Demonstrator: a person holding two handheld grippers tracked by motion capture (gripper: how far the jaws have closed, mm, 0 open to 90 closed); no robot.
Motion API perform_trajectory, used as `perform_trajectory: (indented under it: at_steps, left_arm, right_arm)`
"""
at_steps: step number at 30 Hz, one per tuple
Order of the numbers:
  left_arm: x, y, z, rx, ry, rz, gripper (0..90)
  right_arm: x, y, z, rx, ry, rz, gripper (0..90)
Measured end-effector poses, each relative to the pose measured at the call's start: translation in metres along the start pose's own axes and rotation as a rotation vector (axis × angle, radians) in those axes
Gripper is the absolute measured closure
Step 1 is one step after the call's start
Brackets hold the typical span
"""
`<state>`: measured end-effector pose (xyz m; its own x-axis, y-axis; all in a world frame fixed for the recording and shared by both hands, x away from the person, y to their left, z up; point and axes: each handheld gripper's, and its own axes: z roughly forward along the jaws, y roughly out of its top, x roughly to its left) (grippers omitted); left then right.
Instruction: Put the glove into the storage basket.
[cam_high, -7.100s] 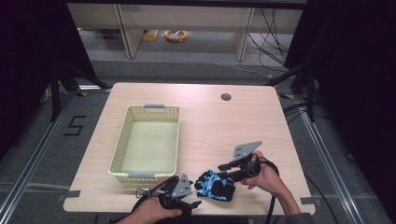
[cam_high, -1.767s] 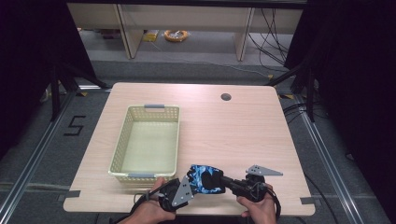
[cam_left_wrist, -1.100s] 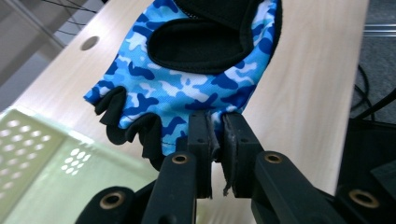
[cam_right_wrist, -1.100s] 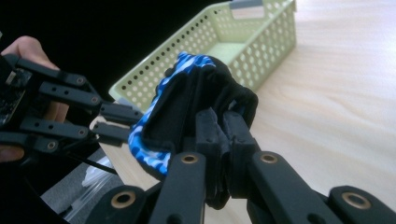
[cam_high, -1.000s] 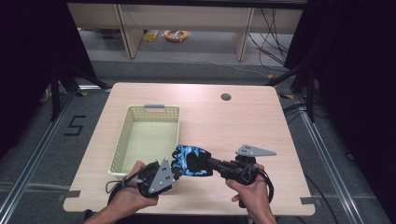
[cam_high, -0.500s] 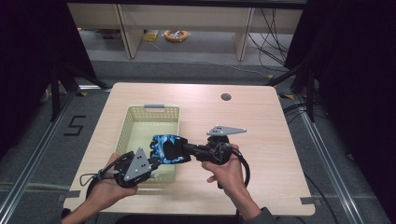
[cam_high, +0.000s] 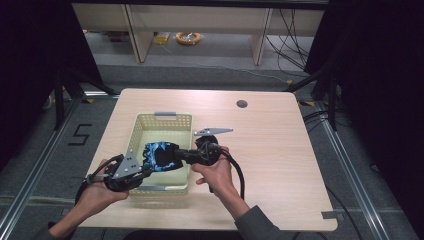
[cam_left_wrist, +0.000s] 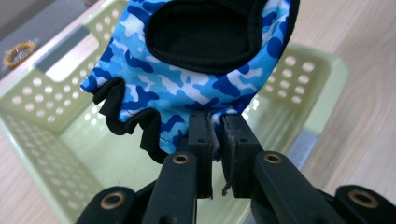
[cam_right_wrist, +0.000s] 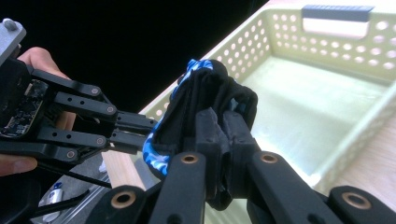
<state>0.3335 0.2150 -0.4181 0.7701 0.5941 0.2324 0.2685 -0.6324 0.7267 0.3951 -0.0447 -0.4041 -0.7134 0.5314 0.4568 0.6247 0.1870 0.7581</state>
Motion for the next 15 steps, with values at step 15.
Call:
perform_trajectory:
  at_steps: [15]
  left_arm:
    - [0.008,-0.023,0.006,0.082,-0.057,-0.034,81.9]
  right_arm:
    - [-0.005,-0.010,0.039,0.123,-0.055,0.013,86.8]
